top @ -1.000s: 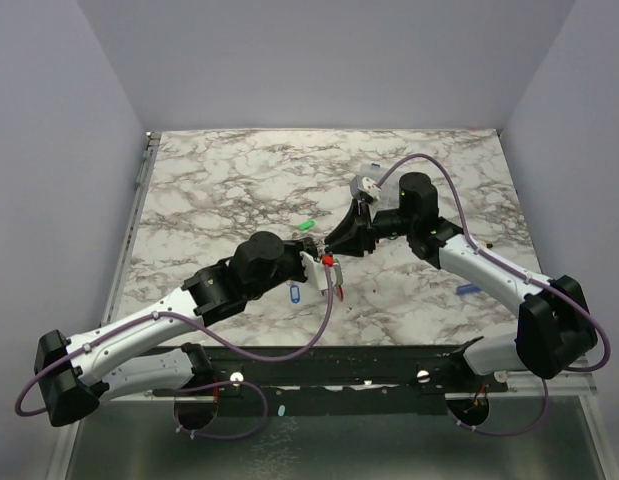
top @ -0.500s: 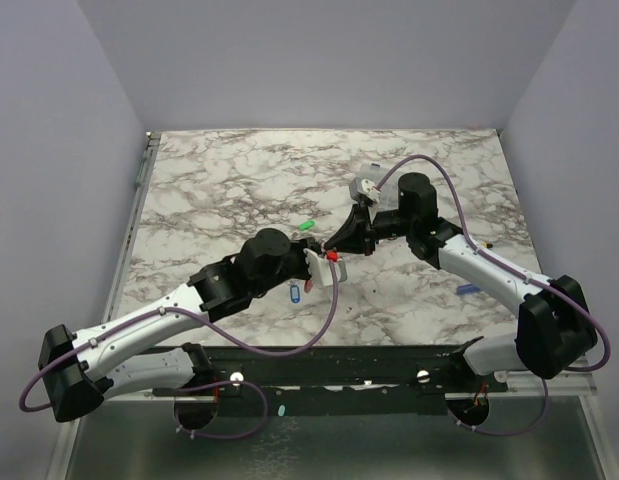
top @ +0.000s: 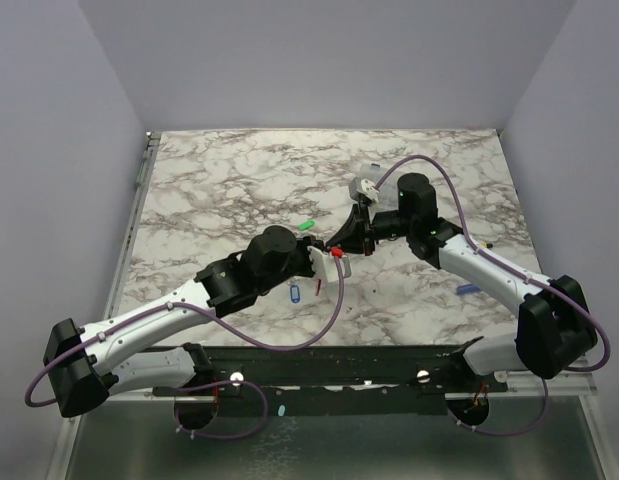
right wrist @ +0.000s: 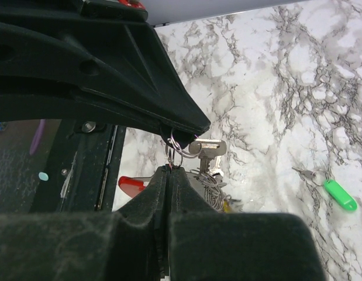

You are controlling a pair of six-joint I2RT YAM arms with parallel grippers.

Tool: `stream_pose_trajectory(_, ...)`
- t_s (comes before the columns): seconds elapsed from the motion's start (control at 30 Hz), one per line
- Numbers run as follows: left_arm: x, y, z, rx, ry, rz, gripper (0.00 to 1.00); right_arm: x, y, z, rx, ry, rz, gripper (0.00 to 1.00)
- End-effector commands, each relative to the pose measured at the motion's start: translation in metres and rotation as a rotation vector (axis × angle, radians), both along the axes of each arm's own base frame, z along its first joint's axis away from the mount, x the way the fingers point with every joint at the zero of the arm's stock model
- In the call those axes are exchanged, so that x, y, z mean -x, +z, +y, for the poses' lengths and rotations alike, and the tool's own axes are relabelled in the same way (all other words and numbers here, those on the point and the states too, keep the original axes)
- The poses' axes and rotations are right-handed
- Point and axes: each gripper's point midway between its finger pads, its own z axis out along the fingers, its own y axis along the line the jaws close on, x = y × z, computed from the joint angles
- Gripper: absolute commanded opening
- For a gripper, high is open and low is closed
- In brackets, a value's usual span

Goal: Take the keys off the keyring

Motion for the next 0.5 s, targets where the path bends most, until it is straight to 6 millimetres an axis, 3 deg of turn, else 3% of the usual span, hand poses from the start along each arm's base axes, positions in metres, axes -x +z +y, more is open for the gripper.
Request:
stream_pose_trajectory(0.0,-0.008,0.034,-0.003,0.084,0.031,-0.055,0.0,0.004,0.005,0.003,-0.003,-0.009,0.013,0.0)
stream_pose_trajectory(0.47,-0.007,0.013,0.013,0.011,0.074,-0.027,0.0,-0.004,0.009,0.001,-0.009,-0.054,0.047,0.01)
